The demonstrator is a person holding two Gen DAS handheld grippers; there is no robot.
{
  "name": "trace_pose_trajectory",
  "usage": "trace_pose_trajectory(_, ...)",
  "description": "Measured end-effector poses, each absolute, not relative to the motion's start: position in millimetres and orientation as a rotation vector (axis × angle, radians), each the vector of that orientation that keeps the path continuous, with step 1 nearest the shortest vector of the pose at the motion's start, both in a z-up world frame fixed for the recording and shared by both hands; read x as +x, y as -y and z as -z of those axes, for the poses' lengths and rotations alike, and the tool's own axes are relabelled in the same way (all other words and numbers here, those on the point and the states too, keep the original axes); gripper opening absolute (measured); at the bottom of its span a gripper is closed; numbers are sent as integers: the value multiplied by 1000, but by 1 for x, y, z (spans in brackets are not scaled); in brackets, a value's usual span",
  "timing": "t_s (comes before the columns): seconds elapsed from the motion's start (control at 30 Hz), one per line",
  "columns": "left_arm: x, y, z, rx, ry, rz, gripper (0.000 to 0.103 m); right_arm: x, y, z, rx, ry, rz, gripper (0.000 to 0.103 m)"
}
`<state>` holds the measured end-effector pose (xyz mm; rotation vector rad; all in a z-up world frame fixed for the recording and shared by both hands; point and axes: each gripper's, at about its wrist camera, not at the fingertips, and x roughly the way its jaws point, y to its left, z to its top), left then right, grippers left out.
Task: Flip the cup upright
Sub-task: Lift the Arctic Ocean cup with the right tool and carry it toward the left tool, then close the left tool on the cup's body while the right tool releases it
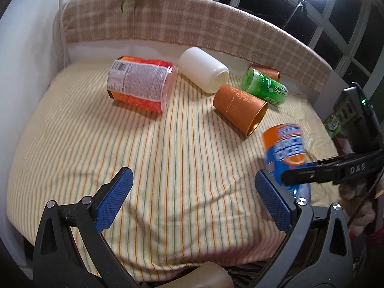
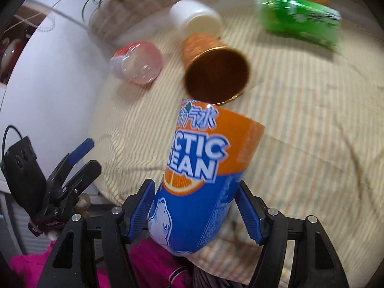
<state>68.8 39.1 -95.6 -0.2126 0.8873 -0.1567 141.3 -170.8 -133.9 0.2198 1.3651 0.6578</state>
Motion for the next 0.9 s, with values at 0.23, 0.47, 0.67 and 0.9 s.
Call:
trace_pose_trajectory(0.23,71,-48,94,-275,-914,187,103,133,155,139,227,-1348,-679,75)
trace_pose_trajectory(0.47,78,-46,93,-304,-936,223,99,121,176,111,213,-1213,-602,82)
trace_pose_trajectory(0.67,83,-29,87,-299,-941,277,99,99,198,93,145,-1082,-455,86)
trace_pose_trajectory(0.9,99,-5,84,-355,-993,400,99,76,236,80,152,-991,-334,88)
